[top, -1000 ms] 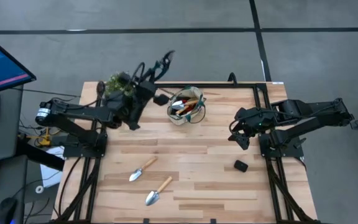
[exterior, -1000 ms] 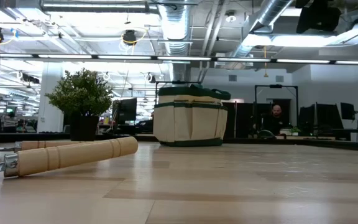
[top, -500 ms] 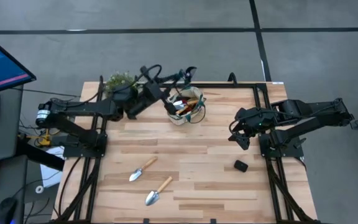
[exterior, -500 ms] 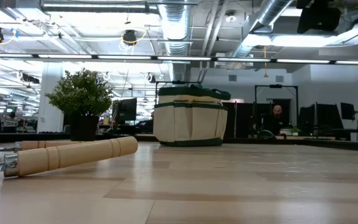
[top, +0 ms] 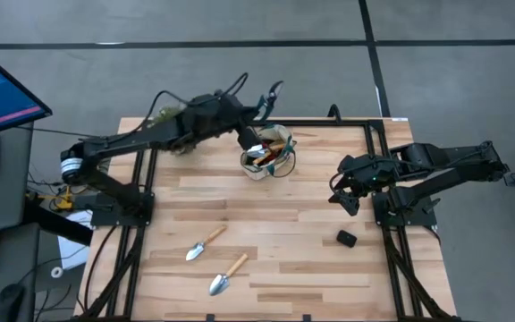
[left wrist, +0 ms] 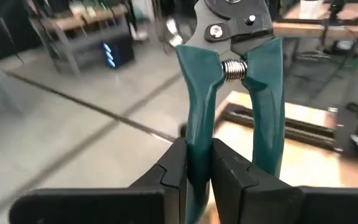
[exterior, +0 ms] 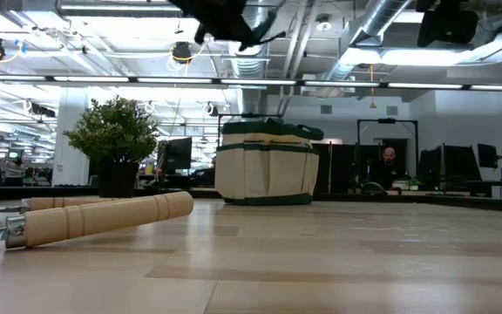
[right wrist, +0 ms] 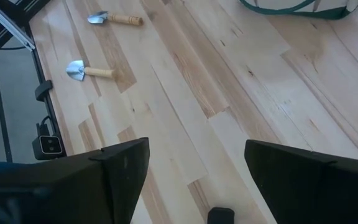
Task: Pick & Place Garden tools in Gardening bag
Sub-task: Put the green shear scissors into the light brown gardening bag
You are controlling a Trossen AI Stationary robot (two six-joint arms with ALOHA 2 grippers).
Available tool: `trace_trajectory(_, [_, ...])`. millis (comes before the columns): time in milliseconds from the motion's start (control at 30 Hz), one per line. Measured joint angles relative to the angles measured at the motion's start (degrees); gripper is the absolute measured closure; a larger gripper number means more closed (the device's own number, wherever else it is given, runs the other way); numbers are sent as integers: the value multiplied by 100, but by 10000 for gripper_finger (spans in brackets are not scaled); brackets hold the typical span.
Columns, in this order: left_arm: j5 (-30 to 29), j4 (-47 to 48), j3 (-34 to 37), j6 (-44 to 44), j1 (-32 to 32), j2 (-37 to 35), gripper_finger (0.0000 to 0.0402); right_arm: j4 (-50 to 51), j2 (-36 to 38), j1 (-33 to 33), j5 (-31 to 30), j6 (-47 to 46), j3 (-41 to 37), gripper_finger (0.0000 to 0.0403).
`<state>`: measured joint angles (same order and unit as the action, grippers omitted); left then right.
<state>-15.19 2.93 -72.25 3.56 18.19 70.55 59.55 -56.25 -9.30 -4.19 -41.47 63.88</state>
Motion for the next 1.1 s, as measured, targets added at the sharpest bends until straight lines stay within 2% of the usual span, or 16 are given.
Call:
trace_trajectory(200, [573, 785, -353, -635, 282, 534, 356, -2, 2, 0, -4, -5, -2, 147])
trace_trajectory(367, [619, 1193, -595, -848, 256, 888, 356, -1, 0, 0, -12, -17, -2, 147])
trace_trajectory(633, [615, 1337, -601, -1516, -15, 1264, 357, -2, 0, 0, -32, -64, -2, 147])
trace_trajectory(833, [-3, 1771, -597, -1612, -288, 1544, 357, -2, 0, 0, -37, -63, -2, 147])
trace_trajectory(1100, [-112, 2255, -597, -1804, -258, 1765, 357, -2, 0, 0, -39, -33, -2, 147])
